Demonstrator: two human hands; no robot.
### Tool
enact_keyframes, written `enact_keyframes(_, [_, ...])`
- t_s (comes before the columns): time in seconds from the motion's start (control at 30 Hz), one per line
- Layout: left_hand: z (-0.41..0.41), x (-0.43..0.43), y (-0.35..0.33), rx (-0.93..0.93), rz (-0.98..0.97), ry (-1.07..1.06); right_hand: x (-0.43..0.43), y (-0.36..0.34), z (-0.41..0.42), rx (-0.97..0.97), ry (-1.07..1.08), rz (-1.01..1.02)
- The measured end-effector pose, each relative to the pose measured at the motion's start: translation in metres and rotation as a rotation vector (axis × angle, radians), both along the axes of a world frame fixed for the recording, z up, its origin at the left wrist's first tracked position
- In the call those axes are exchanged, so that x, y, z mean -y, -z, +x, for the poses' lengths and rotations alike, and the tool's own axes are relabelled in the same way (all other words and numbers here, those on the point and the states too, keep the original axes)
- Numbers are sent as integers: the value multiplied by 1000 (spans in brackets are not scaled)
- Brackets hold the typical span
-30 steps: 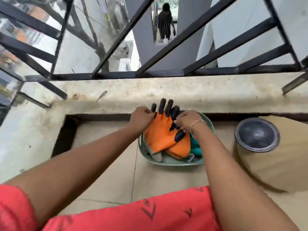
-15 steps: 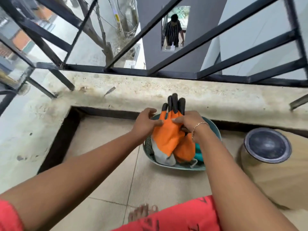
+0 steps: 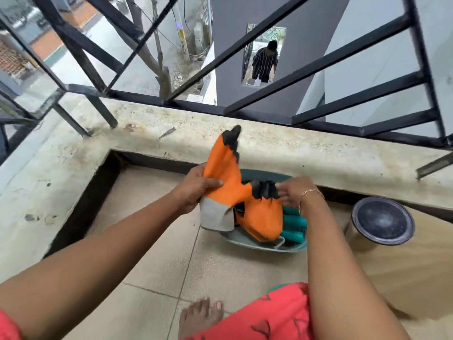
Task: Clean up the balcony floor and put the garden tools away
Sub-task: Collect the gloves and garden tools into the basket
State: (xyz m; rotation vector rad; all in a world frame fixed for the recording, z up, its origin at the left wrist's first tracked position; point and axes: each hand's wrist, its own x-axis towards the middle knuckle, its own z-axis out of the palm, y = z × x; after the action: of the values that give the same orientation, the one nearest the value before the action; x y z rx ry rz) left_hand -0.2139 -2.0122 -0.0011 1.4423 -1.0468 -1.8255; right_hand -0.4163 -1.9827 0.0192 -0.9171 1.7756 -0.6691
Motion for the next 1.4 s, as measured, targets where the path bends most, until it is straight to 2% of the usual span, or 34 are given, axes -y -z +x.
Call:
enact_keyframes(0.03, [9,-4,-3,-16,-10,-14,-9,8,1,-170,-72,-46])
enact_keyframes(0.07, [9,-1,2,-33,-12,-49,-13,16,0,-79,-31,64])
enact_keyframes(0.13, [13,-6,1,-30,15,-68,-12,57,11,-156,-143,176])
enact_keyframes(0.17, [14,-8,2,-24,41,-73,-8,68,18,-234,-156,137])
enact_keyframes(0.2, [15,-11,4,-31,57,-74,-14,58,21,-206,-162,211])
enact_keyframes(0.23, [18,-14,3,-29,63,-70,-24,31,30,-112,-137,215])
enact_keyframes(0.27, [21,-15,5,-44,66,-72,-29,24,40,-118,-115,194])
enact_keyframes(0.3, [21,-18,3,-48,64,-70,-21,33,35,-303,-105,141])
enact_keyframes(0.33, [23,-19,4,-69,61,-81,-8,29,22,-286,-167,204])
enact_keyframes(0.37, [24,-19,3,-79,63,-90,-2,25,10,-233,-198,352])
enact_keyframes(0.47, [23,-21,3,-121,68,-134,2,31,-5,-191,-202,441])
enact_keyframes(0.6, [18,-19,2,-174,40,-220,8,17,-13,39,72,331])
enact_keyframes(0.67, [14,-18,0,-173,-1,-258,16,4,-24,59,121,200])
enact_keyframes(0.87, [2,-18,-1,-180,-97,-250,21,-40,-34,-134,191,-118])
enact_keyframes(1.0, [-13,-20,0,-198,-89,-223,22,-71,-6,-451,126,-261])
enact_keyframes(1.03, [-19,-21,-1,-211,-84,-220,23,-77,8,-465,108,-294])
enact_keyframes(1.13, [-38,-21,-9,-302,-18,-238,23,-79,57,-356,-60,-325])
enact_keyframes(1.2, [-44,-21,-11,-393,65,-242,22,-71,78,-113,-218,-303])
enact_keyframes(1.27, [-37,-18,-13,-509,165,-218,22,-67,79,172,-223,-318])
enact_keyframes(1.33, [-39,-9,-19,-421,91,-208,25,-63,62,212,-104,-376])
enact_keyframes(1.37, [-44,-3,-21,-201,-99,-208,27,-62,51,230,6,-403])
enact_keyframes(1.4, [-50,9,-27,206,-384,-200,27,-61,40,234,135,-421])
